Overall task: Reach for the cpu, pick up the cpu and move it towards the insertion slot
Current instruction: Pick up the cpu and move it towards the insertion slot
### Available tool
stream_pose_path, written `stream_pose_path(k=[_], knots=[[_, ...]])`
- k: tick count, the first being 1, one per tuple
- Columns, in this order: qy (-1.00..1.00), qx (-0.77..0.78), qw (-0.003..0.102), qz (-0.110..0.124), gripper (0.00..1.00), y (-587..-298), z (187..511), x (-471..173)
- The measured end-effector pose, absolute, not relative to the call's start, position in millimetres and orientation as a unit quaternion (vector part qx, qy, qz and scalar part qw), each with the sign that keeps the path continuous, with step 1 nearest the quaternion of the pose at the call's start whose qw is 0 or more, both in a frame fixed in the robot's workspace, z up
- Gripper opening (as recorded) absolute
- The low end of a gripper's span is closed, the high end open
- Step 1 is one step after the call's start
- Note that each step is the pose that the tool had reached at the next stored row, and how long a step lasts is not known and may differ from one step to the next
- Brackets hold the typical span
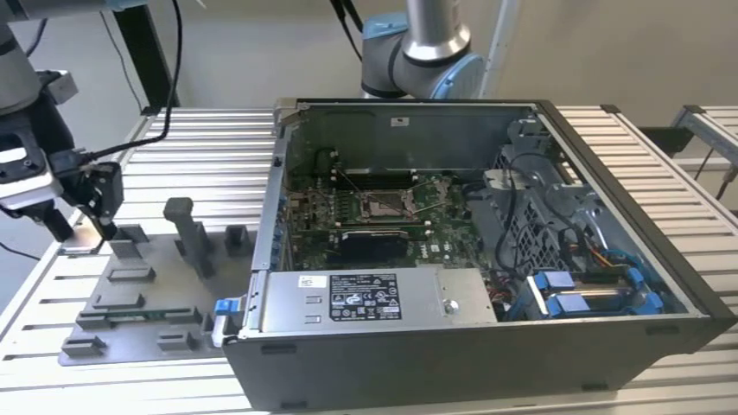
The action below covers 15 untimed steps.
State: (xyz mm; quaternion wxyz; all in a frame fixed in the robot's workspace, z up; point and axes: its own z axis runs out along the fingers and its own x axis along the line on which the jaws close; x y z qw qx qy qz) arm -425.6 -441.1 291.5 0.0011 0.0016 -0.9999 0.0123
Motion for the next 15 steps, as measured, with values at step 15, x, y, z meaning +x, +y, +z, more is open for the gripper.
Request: stream_pose_path(k=[15], knots=[[-1.0,0.002,0.001,0.012,0.0,-441,346,-426]])
